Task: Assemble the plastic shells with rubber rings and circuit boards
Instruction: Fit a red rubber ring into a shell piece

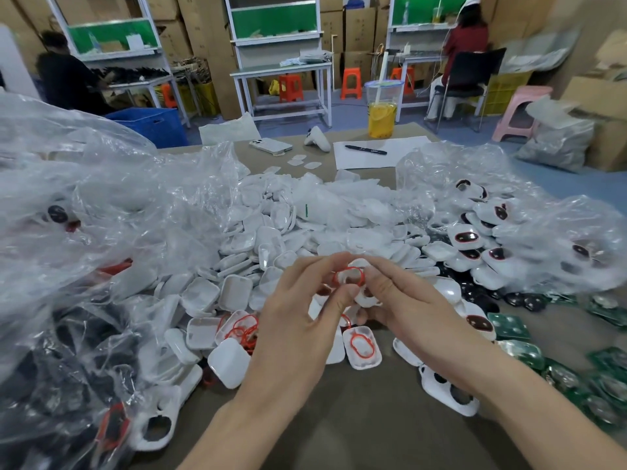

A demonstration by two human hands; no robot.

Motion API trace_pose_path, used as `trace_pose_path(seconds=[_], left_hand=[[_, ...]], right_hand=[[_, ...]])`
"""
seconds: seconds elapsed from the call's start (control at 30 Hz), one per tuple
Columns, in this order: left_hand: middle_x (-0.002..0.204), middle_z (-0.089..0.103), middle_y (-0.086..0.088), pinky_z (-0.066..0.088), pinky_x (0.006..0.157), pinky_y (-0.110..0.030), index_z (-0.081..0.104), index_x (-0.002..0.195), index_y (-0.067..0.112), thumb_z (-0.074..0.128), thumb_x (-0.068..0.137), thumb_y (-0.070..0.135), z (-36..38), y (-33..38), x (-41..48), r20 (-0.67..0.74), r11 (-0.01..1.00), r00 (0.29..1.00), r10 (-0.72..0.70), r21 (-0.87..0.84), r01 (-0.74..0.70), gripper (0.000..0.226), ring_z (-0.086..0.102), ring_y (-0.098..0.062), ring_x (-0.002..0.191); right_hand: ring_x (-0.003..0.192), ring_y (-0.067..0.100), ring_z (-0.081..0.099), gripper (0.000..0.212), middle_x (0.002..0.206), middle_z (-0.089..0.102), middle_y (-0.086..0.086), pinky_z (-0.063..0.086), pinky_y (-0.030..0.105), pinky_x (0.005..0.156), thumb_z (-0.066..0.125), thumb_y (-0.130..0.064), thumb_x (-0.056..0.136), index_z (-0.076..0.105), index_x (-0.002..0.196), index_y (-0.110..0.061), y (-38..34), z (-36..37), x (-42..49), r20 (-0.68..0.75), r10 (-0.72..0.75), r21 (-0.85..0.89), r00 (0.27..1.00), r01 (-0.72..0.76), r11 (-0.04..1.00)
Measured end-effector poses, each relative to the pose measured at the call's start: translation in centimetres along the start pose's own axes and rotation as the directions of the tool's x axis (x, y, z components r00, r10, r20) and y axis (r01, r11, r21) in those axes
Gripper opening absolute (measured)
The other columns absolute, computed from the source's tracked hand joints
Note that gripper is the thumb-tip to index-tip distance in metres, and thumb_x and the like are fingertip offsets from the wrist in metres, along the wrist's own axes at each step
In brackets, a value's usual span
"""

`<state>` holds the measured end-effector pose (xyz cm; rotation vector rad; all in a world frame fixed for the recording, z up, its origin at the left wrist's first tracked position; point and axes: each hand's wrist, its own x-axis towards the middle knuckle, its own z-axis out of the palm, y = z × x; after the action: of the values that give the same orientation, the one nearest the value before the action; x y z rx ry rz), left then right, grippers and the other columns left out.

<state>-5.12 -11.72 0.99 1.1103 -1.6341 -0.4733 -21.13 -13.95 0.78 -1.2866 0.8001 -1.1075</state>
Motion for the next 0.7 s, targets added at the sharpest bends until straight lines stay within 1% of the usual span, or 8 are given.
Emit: trace_pose_path(seconds=[0.1,0.17,0.23,0.3,0.37,0.5,0.6,0.7], left_hand=[[0.112,0.059,0.023,0.039,0.087,-0.003,0.063,0.12,0.047,0.069,0.095,0.033,0.06,-0.42,-0.15,-0.015,0.996,0.999,0.041,0.078,-0.039,0.029,0.061,0.0,0.108],[0.111,0.057,0.023,0.038,0.088,-0.003,0.062,0.121,0.047,0.068,0.095,0.033,0.06,-0.6,-0.15,-0.02,0.991,0.998,0.056,0.121,-0.053,0.03,0.06,0.0,0.107],[0.111,0.055,0.025,0.037,0.088,-0.003,0.061,0.12,0.047,0.066,0.095,0.035,-0.01,-0.73,-0.11,-0.026,0.987,0.998,0.064,0.148,-0.06,0.028,0.059,0.0,0.108],[0.111,0.055,0.026,0.037,0.089,-0.003,0.061,0.118,0.049,0.065,0.096,0.039,-0.09,-0.78,-0.03,-0.023,0.986,0.997,0.072,0.154,-0.068,0.025,0.058,-0.001,0.109],[0.112,0.055,0.027,0.037,0.089,-0.003,0.06,0.116,0.054,0.066,0.096,0.038,-0.2,-0.79,0.02,-0.018,0.984,0.996,0.087,0.161,-0.083,0.026,0.058,-0.001,0.109],[0.108,0.054,0.026,0.036,0.086,0.0,0.058,0.118,0.058,0.067,0.097,0.035,-0.24,-0.73,-0.09,0.003,0.978,0.994,0.108,0.178,-0.107,0.032,0.056,0.002,0.106],[0.104,0.053,0.026,0.036,0.085,-0.001,0.059,0.12,0.053,0.064,0.098,0.036,-0.17,-0.84,-0.14,0.001,0.971,0.994,0.111,0.212,-0.109,0.028,0.056,-0.001,0.103],[0.103,0.055,0.028,0.036,0.084,-0.001,0.055,0.118,0.059,0.063,0.096,0.036,-0.18,-0.82,-0.05,-0.012,0.973,0.994,0.106,0.209,-0.102,0.033,0.057,0.0,0.103]], right_hand=[[0.113,0.02,0.067,0.034,0.119,0.072,0.003,0.056,0.03,0.089,0.051,-0.033,0.096,0.071,0.12,-0.02,0.03,0.05,-0.23,0.035,-0.012,0.043,0.999,0.011,0.999],[0.118,0.019,0.065,0.033,0.123,0.071,0.002,0.053,0.033,0.099,0.053,-0.031,0.097,0.071,0.122,-0.022,-0.25,-0.15,-0.36,0.072,0.015,0.058,0.997,-0.019,0.998],[0.12,0.019,0.064,0.031,0.124,0.071,0.003,0.05,0.036,0.103,0.053,-0.024,0.099,0.07,0.124,-0.019,-0.5,-0.49,-0.44,0.083,0.058,0.049,0.995,-0.062,0.997],[0.119,0.022,0.065,0.029,0.122,0.072,0.006,0.05,0.04,0.104,0.052,-0.016,0.101,0.071,0.124,-0.018,-0.61,-0.8,-0.47,0.06,0.089,0.039,0.994,-0.092,0.995],[0.117,0.023,0.066,0.029,0.12,0.072,0.008,0.051,0.043,0.104,0.053,-0.013,0.101,0.071,0.123,-0.02,-0.68,-0.82,-0.44,0.032,0.095,0.025,0.995,-0.095,0.995],[0.094,0.011,0.071,0.028,0.111,0.075,0.006,0.052,0.046,0.102,0.057,-0.019,0.097,0.072,0.121,-0.019,-0.6,-0.61,-0.37,0.004,0.086,0.065,0.996,-0.086,0.994],[0.101,0.019,0.071,0.027,0.115,0.074,0.008,0.051,0.047,0.103,0.055,-0.016,0.1,0.071,0.121,-0.021,-0.32,-0.37,-0.43,-0.011,0.08,0.057,0.997,-0.079,0.995],[0.11,0.032,0.068,0.027,0.117,0.072,0.012,0.051,0.049,0.103,0.057,-0.017,0.099,0.07,0.122,-0.022,-0.11,-0.17,-0.52,-0.038,0.079,0.038,0.996,-0.078,0.996]])
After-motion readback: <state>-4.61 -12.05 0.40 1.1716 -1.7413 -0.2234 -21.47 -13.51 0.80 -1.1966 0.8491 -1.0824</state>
